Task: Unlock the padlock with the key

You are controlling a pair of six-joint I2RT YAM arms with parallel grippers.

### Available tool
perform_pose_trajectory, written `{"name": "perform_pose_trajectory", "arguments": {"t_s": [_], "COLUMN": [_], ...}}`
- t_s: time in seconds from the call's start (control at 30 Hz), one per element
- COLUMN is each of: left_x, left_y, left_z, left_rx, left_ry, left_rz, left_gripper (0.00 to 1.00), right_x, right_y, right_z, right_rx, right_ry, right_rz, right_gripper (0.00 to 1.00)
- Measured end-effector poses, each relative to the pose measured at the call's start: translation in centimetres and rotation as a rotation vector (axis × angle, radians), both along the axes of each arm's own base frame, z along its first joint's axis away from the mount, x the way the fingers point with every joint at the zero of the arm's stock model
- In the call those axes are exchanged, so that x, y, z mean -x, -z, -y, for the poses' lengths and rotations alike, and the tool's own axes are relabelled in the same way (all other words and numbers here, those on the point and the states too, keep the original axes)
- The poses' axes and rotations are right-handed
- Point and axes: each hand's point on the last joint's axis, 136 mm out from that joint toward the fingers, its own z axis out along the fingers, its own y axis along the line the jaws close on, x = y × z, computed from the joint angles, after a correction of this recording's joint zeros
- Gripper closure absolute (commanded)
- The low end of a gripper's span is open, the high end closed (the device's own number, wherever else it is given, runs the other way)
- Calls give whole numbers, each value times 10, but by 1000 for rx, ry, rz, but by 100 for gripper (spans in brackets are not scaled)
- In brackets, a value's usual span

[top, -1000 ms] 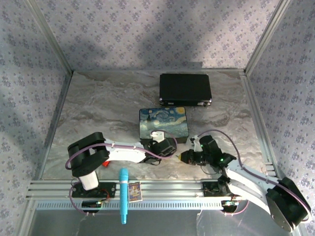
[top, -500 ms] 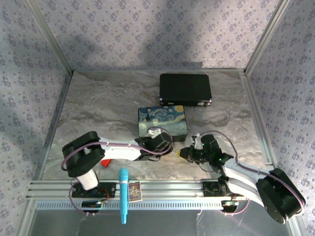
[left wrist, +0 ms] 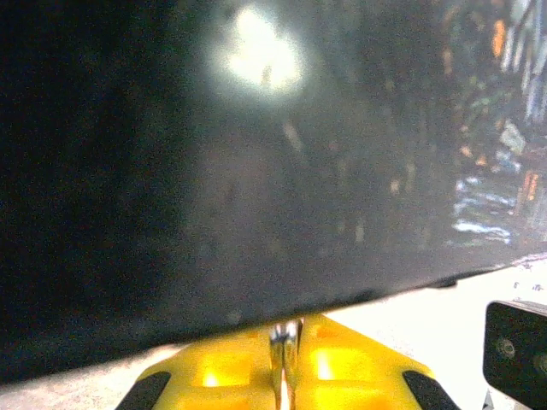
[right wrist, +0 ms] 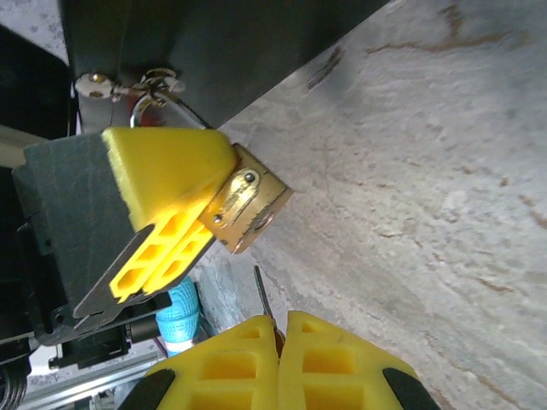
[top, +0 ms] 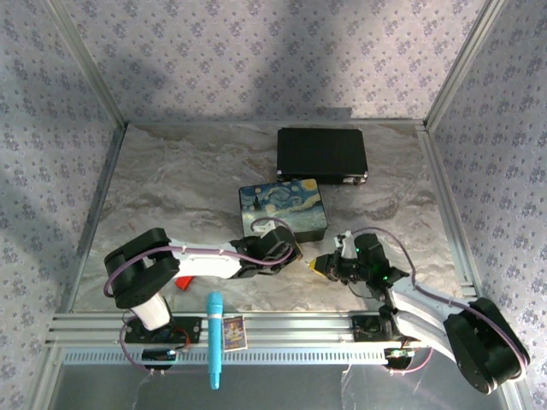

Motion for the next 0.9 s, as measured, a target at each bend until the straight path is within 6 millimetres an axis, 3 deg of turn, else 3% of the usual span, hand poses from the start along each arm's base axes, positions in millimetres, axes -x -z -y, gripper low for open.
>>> {"name": "perform_pose_trajectory", "arguments": {"t_s": [0.47,0.7,0.9], "left_x": [-13,-11,-4], "left_y": [-13,-11,-5], "left_z": [4,0,-17], "left_rx": [146,99,16], "left_ry": [-79,-73,-69], "left_rz": [72,56,19], "left_gripper": [100,100,100], "right_x": [-8,-22,-29], "right_y": [14,-3,-22], "right_z": [7,6,1], "right_rx": [-114,-180,-213], "right_ry": [50,23,12], "right_rz": [-241,-226,-198], "right_gripper": [100,100,100]}}
